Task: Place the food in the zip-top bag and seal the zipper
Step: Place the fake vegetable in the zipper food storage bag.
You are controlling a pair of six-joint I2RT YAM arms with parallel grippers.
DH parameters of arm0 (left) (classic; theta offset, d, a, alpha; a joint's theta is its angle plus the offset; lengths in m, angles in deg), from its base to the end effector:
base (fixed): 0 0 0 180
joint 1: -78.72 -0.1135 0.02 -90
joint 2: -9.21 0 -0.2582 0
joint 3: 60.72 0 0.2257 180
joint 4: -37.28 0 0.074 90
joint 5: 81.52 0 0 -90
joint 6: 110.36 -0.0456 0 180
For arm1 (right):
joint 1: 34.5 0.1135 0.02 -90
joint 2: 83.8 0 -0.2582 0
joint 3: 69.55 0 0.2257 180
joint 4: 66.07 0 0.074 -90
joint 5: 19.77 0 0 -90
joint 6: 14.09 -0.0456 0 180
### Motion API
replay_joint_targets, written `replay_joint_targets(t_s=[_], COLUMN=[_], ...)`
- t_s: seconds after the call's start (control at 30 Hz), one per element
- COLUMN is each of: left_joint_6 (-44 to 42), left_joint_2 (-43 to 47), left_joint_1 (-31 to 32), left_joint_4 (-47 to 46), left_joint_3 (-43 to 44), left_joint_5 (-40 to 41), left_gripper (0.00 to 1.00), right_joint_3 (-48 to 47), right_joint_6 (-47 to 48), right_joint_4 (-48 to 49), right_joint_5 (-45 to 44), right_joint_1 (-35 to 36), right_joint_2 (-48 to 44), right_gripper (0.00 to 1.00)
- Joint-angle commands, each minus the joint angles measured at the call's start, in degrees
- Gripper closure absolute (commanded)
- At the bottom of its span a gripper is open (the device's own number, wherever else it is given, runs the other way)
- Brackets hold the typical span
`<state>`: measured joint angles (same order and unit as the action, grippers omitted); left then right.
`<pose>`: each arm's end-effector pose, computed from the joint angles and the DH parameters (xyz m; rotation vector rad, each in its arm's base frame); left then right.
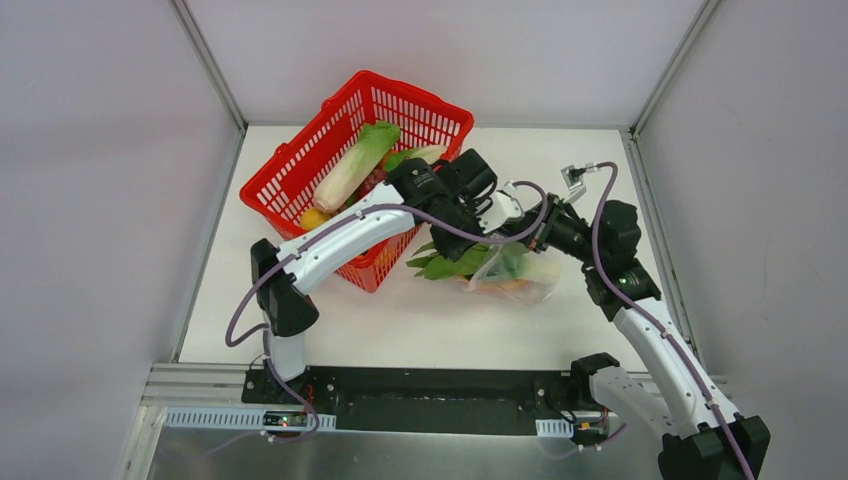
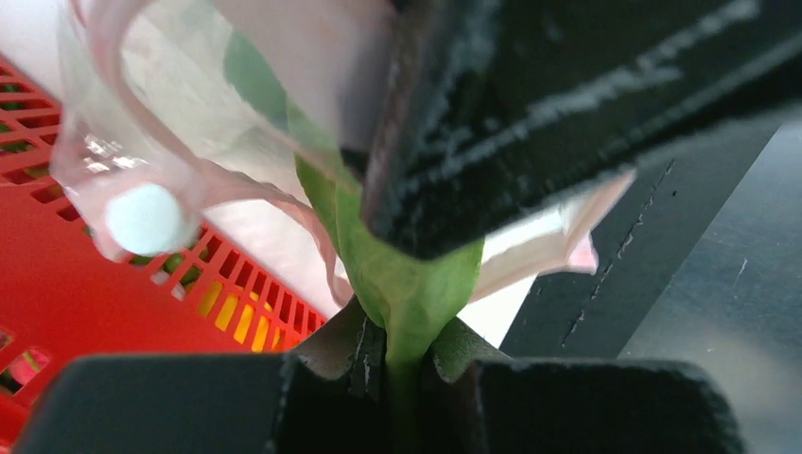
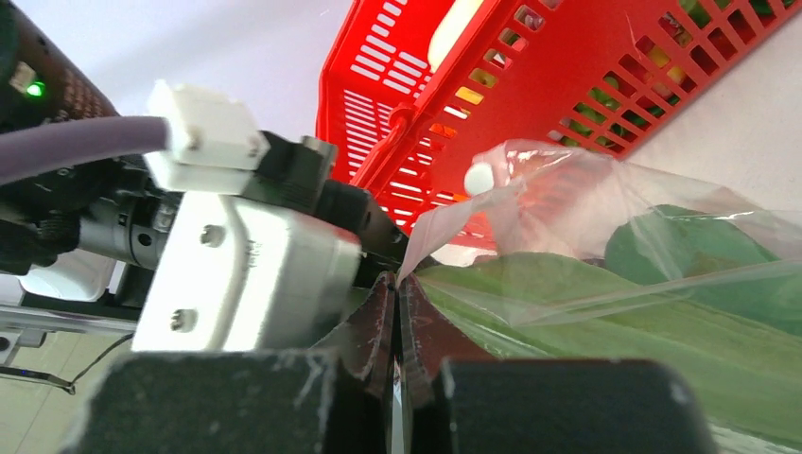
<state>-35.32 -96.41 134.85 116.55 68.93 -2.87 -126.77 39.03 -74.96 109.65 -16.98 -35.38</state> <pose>0.1950 -0.3067 0.3565 1.5726 2.0623 -0.5264 0.1638 0.0821 0.3410 -0.2995 1.6981 1.2583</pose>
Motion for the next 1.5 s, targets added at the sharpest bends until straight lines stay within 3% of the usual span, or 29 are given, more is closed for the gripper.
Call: replay_joint_targets(t_s=[0.0, 0.07, 0.17, 0.33, 0.4, 0.67, 1.03, 1.1, 1.3, 1.47], left_joint_6=[1.8, 2.1, 1.9, 0.9, 1.0, 2.5, 8.1, 9.0, 11.4, 10.4], left_joint_2=[-0.8, -0.7, -0.4, 3.0, 5.8, 15.0, 14.1, 14.6, 17.5, 19.4], left_joint_1=[-0.2, 0.0, -0.1, -0.2, -0.7, -2.6, -2.6, -2.6, -2.9, -2.9], left_joint_4=[4.2, 2.7, 0.2, -2.4, -4.3, -11.5, -23.3, -26.4, -34.4, -35.6], left_joint_3=[6.2, 6.4, 5.3, -1.5, -5.8, -20.6, -28.3, -30.2, -35.3, -34.4], left_joint_5=[-0.1, -3.5, -5.2, -4.5, -3.1, -3.7, -3.7, -3.5, -3.0, -2.8], left_gripper=[0.91, 0.88, 0.64, 0.39, 0.35, 0.27, 0.24, 0.29, 0.77, 1.00], right_joint_3=[0.9, 1.8, 2.8, 4.6, 4.9, 5.6, 4.5, 4.5, 5.0, 5.2], right_joint_6=[-2.6, -4.0, -5.8, -7.4, -7.7, -9.4, -9.6, -9.7, -9.7, -9.2], right_joint_4=[7.4, 8.8, 9.7, 10.4, 10.5, 11.8, 11.8, 11.8, 11.6, 11.6], right_joint_5=[-1.1, -2.2, -4.0, -7.9, -8.5, -9.6, -8.9, -8.8, -8.7, -8.1], right_joint_1=[0.5, 0.4, 0.5, 0.5, 0.4, 0.4, 0.4, 0.4, 0.5, 0.4], right_joint_2=[-0.3, -0.3, -0.9, -2.6, -2.9, -2.8, -3.4, -3.4, -3.9, -3.3], right_gripper=[1.00, 1.00, 1.00, 1.00, 1.00, 1.00, 1.00, 1.00, 1.00, 1.00])
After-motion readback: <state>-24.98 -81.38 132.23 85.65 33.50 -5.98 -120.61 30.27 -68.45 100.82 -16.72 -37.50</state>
